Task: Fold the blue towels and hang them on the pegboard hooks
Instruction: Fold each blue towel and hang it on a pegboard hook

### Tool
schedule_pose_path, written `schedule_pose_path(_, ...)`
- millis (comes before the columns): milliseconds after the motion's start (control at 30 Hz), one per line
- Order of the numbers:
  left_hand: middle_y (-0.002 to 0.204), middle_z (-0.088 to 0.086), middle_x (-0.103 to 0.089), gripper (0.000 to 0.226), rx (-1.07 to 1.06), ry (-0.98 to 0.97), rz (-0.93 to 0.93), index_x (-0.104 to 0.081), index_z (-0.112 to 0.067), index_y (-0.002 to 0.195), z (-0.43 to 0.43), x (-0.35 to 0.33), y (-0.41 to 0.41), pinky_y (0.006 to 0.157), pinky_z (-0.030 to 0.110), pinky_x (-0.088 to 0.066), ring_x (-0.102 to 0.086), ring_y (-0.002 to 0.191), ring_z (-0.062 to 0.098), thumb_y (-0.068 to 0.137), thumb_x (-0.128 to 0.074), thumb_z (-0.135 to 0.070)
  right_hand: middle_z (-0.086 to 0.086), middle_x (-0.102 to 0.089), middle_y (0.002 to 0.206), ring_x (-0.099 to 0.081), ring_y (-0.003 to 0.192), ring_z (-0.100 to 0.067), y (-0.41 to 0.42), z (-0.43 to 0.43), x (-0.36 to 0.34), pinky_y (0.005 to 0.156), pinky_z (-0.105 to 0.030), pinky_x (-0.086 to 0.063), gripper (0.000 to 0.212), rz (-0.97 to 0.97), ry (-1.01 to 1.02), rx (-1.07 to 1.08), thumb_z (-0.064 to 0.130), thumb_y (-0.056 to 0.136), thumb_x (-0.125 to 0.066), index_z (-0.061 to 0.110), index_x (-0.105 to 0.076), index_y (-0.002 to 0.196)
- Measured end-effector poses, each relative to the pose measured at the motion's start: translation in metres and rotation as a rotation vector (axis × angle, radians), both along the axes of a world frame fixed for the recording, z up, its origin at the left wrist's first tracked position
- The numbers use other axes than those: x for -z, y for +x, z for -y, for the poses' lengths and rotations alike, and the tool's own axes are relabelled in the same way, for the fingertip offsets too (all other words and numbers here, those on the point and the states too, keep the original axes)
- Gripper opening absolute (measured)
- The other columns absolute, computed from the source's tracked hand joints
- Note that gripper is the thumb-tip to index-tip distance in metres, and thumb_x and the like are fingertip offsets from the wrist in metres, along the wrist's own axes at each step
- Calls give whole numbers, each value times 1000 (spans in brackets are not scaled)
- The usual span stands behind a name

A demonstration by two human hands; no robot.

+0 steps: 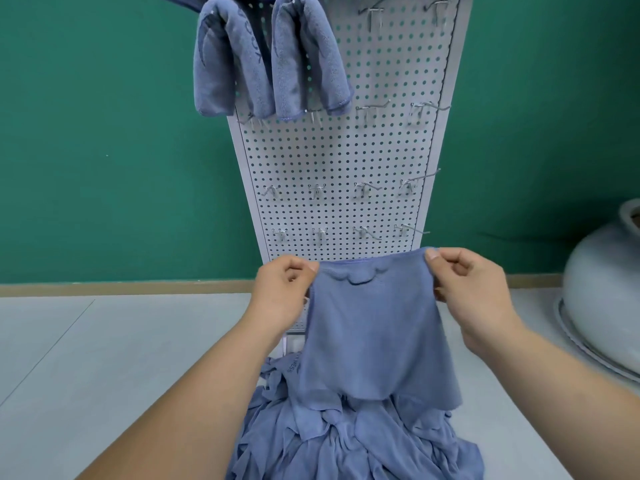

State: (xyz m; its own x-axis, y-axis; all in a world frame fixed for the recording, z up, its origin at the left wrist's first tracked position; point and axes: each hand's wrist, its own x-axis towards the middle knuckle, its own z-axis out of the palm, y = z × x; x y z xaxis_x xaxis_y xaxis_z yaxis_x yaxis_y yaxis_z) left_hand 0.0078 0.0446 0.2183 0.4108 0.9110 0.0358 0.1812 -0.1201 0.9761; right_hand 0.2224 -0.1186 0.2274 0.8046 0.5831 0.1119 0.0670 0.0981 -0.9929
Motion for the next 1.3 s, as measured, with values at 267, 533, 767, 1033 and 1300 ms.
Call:
schedule_pose_path(267,86,-5,-76,6,80,14,56,-77,-22,90,41,8,33,86,43,-61,-67,77,12,96,-76,-24,7,-77,85,-72,79,-15,-27,-16,18,82,-46,-63,4,323,-144,-90,23,95,-78,27,-76,95)
schedule_pose_path(533,91,8,-78,8,100,-76,165,-75,-19,95,59,9,40,85,34,-62,-71,80,12,96,-75,-10,15,-79,94,-73,85,-2,-45,-17,21,87,-31,-61,9,358,-166,-106,25,92,-80,24,-82,101)
schedule_pose_path(767,92,14,-79,7,141,-156,192,-77,-12,97,61,7,38,90,38,-64,-76,86,22,99,-71,-9,19,-73,100,-69,89,3,-50,-10,20,79,-10,-52,16,551,-209,-101,21,92,-79,33,-80,101)
schedule_pose_path(1033,92,3,-79,19,262,-11,76,-76,-17,99,53,-3,31,86,29,-62,-77,85,20,97,-66,-1,17,-72,94,-65,87,5,-48,-9,19,72,-10,-51,15,647,-242,-33,19,89,-81,31,-75,97)
schedule_pose_path(1300,108,-8,-48,34,232,581,-686,-61,-40,130,16,12,5,90,39,-53,-58,98,16,97,-68,-35,18,-73,94,-64,87,11,-30,-3,1,70,0,-42,12,603,-199,-14,19,93,-78,29,-74,97)
